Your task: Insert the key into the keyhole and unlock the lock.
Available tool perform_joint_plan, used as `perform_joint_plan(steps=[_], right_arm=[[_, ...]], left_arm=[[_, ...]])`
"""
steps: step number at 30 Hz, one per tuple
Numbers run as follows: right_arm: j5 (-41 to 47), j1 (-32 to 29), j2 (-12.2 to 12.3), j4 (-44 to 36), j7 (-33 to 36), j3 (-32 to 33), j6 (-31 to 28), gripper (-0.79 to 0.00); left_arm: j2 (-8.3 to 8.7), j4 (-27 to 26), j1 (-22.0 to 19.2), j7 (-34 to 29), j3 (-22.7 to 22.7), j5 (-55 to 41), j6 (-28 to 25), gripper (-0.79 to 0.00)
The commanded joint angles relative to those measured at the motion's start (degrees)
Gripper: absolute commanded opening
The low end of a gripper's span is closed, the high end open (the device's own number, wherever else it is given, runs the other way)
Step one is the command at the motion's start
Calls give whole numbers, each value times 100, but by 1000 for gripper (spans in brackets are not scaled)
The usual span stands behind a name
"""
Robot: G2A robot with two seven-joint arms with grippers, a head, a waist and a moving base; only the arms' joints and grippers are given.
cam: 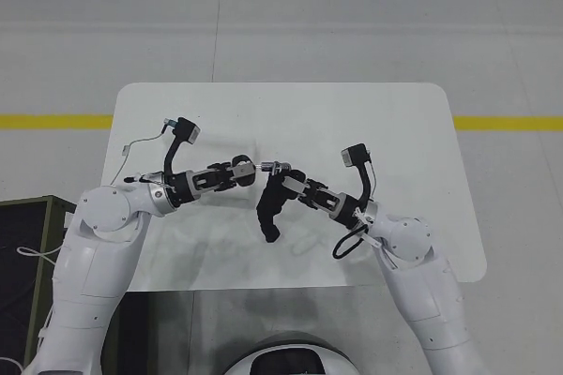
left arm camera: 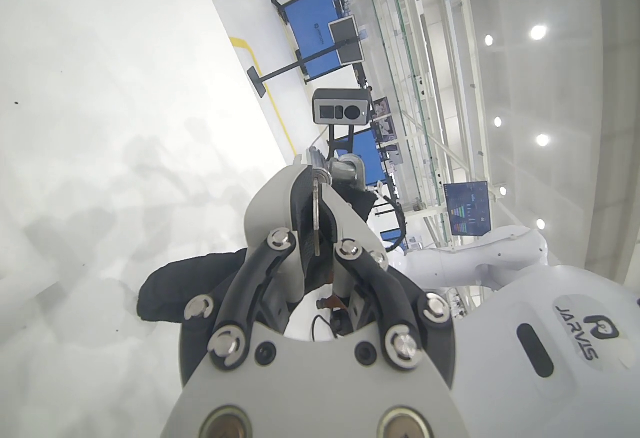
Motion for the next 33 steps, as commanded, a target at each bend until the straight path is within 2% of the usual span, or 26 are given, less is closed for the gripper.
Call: perform_joint_plan(steps=[1, 4, 16, 20, 26, 30, 33], right_arm=[[227, 31, 2, 39, 42, 0, 48, -785], [446, 94, 13, 101, 172, 1, 163, -785], [441, 53, 14, 83, 147, -1, 163, -785], [359, -172, 46, -200, 2, 40, 233, -785], [327, -225, 83, -250, -39, 28, 241, -785], [378, -220, 102, -242, -38, 11, 232, -785], [490, -207, 117, -224, 7, -24, 257, -785]], left_arm=[[2, -15, 27, -4, 7, 110, -254, -785], [0, -9, 70, -10, 34, 111, -466, -785], [3, -83, 140, 69, 8, 203, -510, -785], [46, -556, 377, 314, -162, 1227, -1030, -785], [72, -868, 584, 906, -240, 2621, -1911, -785], [65, -915, 704, 1501, -231, 3341, -2493, -785], [62, -1006, 771, 2154, -340, 4137, -3159, -785]])
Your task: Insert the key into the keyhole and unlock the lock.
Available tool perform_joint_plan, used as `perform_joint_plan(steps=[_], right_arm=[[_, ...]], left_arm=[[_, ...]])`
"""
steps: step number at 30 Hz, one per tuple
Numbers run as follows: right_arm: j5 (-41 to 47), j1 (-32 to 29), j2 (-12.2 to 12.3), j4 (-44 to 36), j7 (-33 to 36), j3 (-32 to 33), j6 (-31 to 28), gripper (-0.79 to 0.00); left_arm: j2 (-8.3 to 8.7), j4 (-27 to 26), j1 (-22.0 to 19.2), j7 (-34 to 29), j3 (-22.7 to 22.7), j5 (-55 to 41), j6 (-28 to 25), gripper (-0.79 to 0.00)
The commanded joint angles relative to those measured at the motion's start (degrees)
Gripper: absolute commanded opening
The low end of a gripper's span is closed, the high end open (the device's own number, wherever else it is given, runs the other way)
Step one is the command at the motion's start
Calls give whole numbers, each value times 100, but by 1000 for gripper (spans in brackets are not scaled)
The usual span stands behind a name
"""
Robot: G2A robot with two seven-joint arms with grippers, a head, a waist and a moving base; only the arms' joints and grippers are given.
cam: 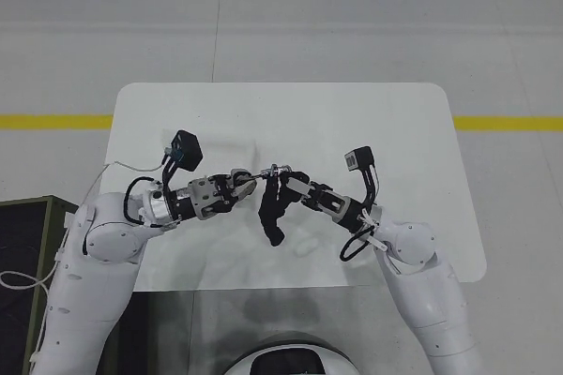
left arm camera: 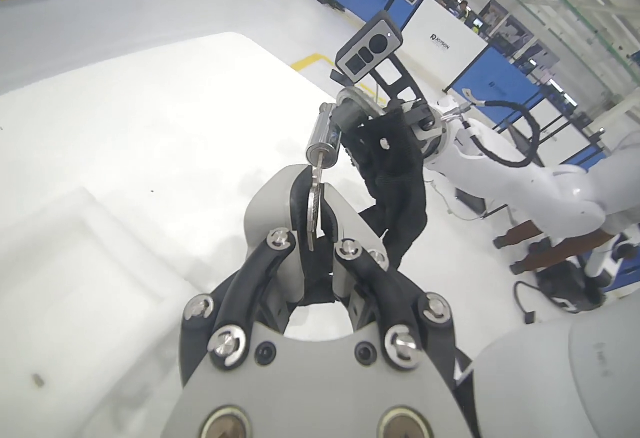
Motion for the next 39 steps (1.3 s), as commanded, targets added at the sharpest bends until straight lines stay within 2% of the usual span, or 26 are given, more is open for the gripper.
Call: perform_joint_plan(steps=[1, 4, 14, 19, 22, 23, 24, 25, 28, 31, 33, 35, 39], right_arm=[[160, 20, 6, 28, 65, -27, 44, -785], [204, 99, 22, 67, 152, -51, 127, -785], [236, 291, 76, 33, 335, -115, 465, -785], [326, 348, 95, 100, 360, -148, 544, -785], [329, 388, 108, 147, 364, -163, 577, -785], [273, 398, 115, 160, 335, -153, 590, -785], [226, 399, 123, 172, 283, -129, 613, -785], [176, 400, 132, 171, 207, -84, 618, -785], [-246, 358, 178, 95, -159, 142, 641, -785], [-967, 243, 236, -190, -603, 388, 633, -785], [-1989, 156, 286, -488, -979, 504, 621, -785], [-3455, 50, 332, -868, -1456, 512, 644, -785], [-6151, -101, 394, -1444, -2123, 158, 589, -785]], left_arm=[[-2, -63, 40, 473, -100, 697, -461, -785], [-15, -111, 95, 1092, -221, 1586, -821, -785], [-42, -209, 185, 2713, -247, 3975, -1311, -785], [-45, -227, 258, 3719, -207, 5182, -1188, -785], [-54, -77, 318, 4371, -176, 5601, -896, -785], [-59, -20, 334, 4546, -163, 5613, -818, -733], [-57, 50, 347, 4615, -164, 5661, -768, -22], [-53, 119, 354, 4601, -171, 5732, -736, 0], [-51, 494, 396, 4520, -251, 5576, -542, 0], [-54, 563, 401, 4487, -271, 5507, -471, 0], [-54, 563, 401, 4487, -271, 5507, -471, 0], [-54, 563, 401, 4487, -271, 5507, -471, 0], [-54, 563, 401, 4487, -271, 5507, -471, 0]])
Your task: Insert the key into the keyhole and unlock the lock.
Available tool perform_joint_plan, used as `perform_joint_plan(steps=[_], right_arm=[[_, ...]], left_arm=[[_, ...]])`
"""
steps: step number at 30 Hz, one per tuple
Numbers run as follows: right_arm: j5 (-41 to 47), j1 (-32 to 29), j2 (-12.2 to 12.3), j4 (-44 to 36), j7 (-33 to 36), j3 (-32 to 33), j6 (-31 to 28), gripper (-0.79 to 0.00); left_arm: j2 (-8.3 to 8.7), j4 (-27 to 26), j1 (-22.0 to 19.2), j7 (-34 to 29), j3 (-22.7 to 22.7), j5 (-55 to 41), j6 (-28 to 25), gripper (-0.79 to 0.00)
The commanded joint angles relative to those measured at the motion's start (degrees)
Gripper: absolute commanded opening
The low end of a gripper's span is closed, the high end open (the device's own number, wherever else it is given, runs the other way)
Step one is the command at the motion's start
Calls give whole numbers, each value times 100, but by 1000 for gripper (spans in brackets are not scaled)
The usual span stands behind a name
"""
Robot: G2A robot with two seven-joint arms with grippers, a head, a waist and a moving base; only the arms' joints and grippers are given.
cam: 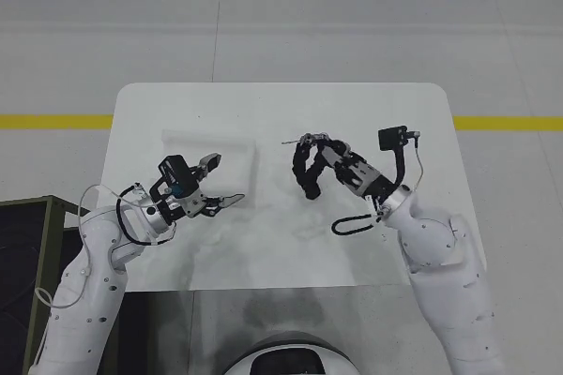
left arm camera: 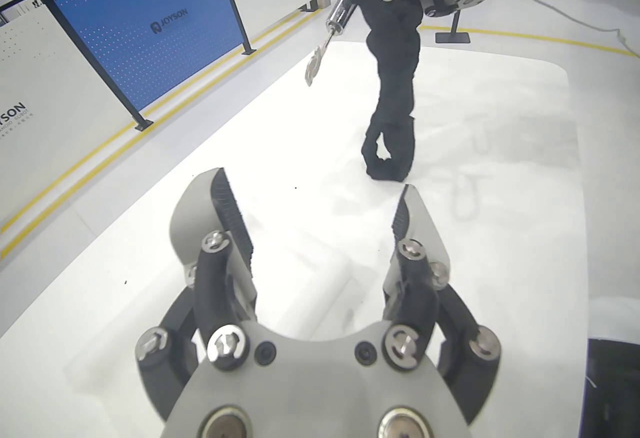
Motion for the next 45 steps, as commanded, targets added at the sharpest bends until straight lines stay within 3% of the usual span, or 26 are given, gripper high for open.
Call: perform_joint_plan(steps=[1, 4, 9, 13, 16, 19, 20, 25, 26, 27, 33, 39, 45], right_arm=[[-1793, -42, 29, -214, -306, -251, -120, -785], [-3820, -86, 67, -225, -793, -663, -86, -785], [-5759, 36, 72, 226, -984, -1210, 239, -785], [-6260, 105, 45, 542, -1053, -1417, 482, -785], [-4737, 147, -36, 663, -852, -1185, 612, -785], [-1566, 199, -169, 860, -324, -780, 779, -785], [-978, 270, -185, 986, -110, -669, 804, -785], [222, 339, -257, 1490, -150, -542, 1135, -785], [535, 336, -280, 1603, -168, -525, 1271, -690], [728, 363, -296, 1677, -139, -531, 1357, 0], [405, 239, -290, 1545, -581, -459, 1687, 0], [-829, -177, -222, 823, -1196, -351, 2082, 0], [-1048, -493, -191, 395, -1337, -268, 2061, -33]], left_arm=[[0, 0, 0, 0, 0, -1, 0, 0], [0, 0, 0, 0, 0, -1, 0, 0], [0, 0, 0, 0, 0, -1, 0, 0], [0, 0, 0, 0, 0, -1, 0, 0], [0, 0, 0, 0, 0, -1, 0, 0], [0, 0, 0, 0, 0, -1, 0, 0], [0, 0, 0, 0, 0, -1, 0, 0], [0, 0, 0, 0, 0, -1, 0, 0], [0, 0, 0, 0, 0, -1, 0, 0], [0, 0, 0, 0, 0, -1, 0, 0], [0, 0, 0, 0, 0, -1, 0, 0], [0, 0, 0, 0, 0, -1, 0, 0], [0, 0, 0, 0, 0, -1, 0, 0]])
